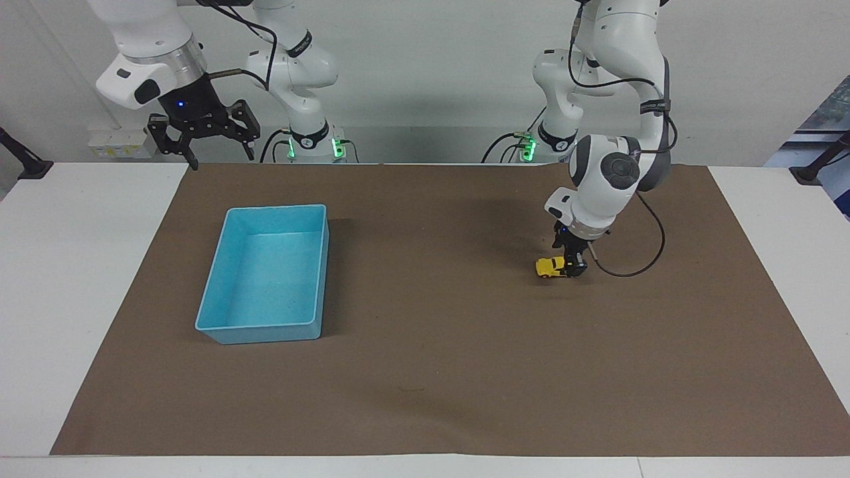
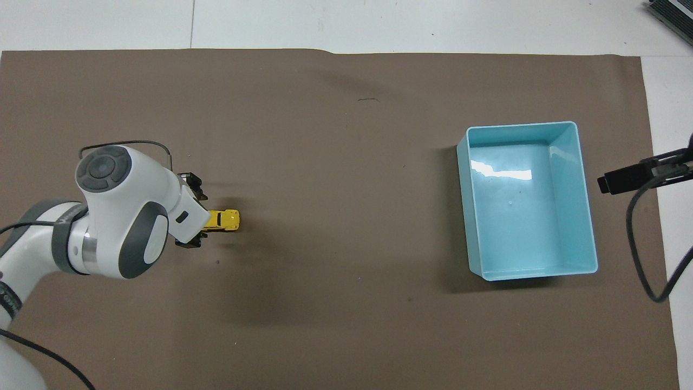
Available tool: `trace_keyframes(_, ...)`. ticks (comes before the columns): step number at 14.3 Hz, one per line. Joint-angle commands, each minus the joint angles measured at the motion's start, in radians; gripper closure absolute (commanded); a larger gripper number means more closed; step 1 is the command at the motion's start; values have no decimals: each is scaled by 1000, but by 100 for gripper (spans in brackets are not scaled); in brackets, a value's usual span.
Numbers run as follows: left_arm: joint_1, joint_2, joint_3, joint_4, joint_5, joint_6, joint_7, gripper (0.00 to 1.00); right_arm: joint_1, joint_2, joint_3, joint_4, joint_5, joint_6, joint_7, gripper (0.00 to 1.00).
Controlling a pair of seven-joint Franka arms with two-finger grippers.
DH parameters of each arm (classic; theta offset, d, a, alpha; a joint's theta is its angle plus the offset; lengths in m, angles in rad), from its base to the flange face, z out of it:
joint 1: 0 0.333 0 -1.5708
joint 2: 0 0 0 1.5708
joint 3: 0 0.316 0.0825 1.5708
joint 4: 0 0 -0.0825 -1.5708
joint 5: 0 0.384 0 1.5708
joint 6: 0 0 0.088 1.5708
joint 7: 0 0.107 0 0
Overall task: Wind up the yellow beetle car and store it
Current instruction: 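Release the car to drive toward the blue box while withdrawing the left gripper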
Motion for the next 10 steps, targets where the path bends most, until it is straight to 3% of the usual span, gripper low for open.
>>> trace_keyframes(1,28,-6,-4,102,-2,-75,-32,0,-10,-8,2,-10,14,12,20,0)
trace_keyframes(10,132,-27,-3,304,7,-100,-670,0,-7,-8,10,-10,17,12,18,0)
